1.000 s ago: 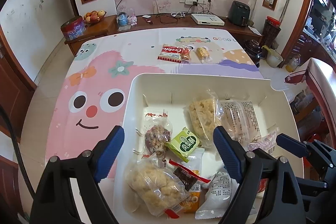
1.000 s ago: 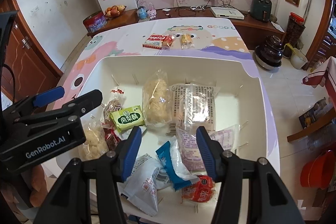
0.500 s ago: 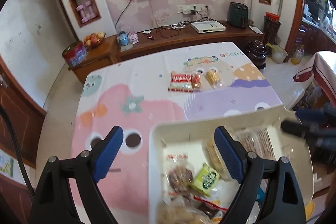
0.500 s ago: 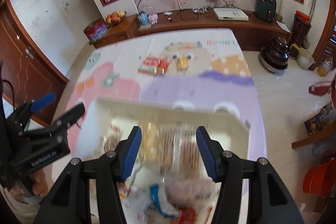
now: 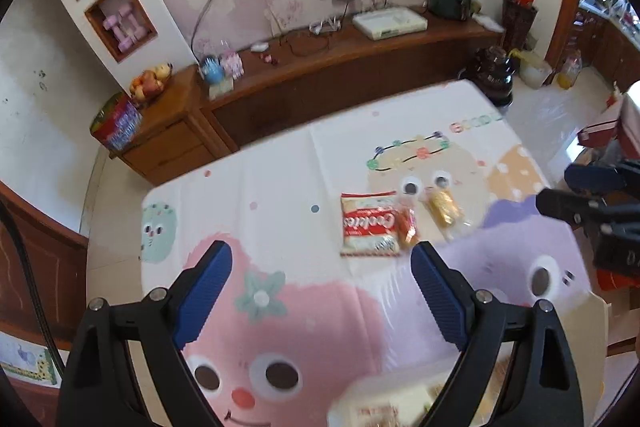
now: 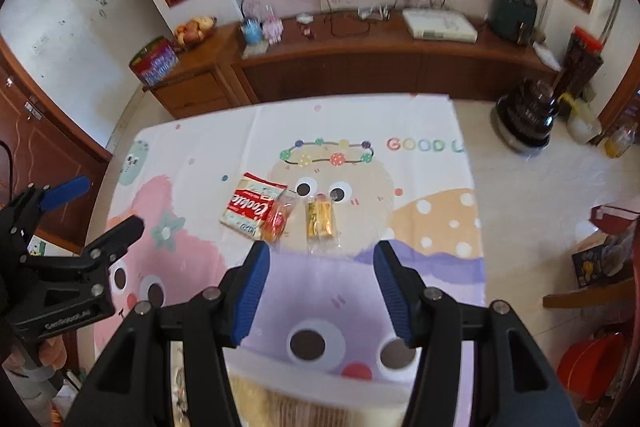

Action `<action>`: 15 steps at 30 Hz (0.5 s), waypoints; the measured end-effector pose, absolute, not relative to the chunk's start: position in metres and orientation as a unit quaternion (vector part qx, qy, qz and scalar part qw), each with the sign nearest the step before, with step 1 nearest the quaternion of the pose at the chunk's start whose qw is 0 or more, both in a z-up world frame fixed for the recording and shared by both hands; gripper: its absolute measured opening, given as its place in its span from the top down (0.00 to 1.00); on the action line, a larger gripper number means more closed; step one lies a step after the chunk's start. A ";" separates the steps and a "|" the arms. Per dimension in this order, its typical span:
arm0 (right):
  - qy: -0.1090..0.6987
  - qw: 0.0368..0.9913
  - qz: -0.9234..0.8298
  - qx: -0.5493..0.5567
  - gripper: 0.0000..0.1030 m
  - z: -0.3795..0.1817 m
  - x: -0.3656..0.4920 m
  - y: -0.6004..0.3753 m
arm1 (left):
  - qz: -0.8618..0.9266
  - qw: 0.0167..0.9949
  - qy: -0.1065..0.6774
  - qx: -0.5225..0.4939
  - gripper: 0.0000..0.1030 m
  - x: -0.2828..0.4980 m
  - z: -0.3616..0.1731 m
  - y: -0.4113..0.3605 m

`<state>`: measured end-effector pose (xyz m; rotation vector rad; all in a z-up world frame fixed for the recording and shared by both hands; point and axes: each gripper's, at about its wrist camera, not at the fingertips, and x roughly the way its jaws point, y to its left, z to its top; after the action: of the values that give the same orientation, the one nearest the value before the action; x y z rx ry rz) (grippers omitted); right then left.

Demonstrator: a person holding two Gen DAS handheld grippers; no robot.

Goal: Organize snacks
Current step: 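Move both open grippers to the red Cookies packet and small snack bags, then grasp the red Cookies packet with the left gripper while the right grasps a yellow snack bag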

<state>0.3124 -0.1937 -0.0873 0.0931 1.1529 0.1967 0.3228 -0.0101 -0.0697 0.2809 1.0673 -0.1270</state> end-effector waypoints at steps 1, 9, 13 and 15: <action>0.554 0.826 0.091 0.051 0.47 -0.098 0.323 -0.194 | -0.060 0.844 0.517 0.132 0.12 0.333 -0.081 -0.011; 0.623 0.775 0.080 0.075 0.47 -0.179 0.375 -0.189 | -0.054 0.797 0.587 0.135 0.12 0.388 -0.172 -0.020; 0.637 0.762 0.083 0.081 0.47 -0.203 0.387 -0.181 | -0.060 0.786 0.601 0.129 0.12 0.398 -0.197 -0.025; 0.640 0.760 0.085 0.074 0.47 -0.210 0.390 -0.176 | -0.064 0.785 0.604 0.124 0.12 0.402 -0.203 -0.027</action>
<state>0.3900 -0.1759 -0.2103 0.1608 1.3929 0.1846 0.4021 -0.0269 -0.2035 0.2674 1.3033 -0.1370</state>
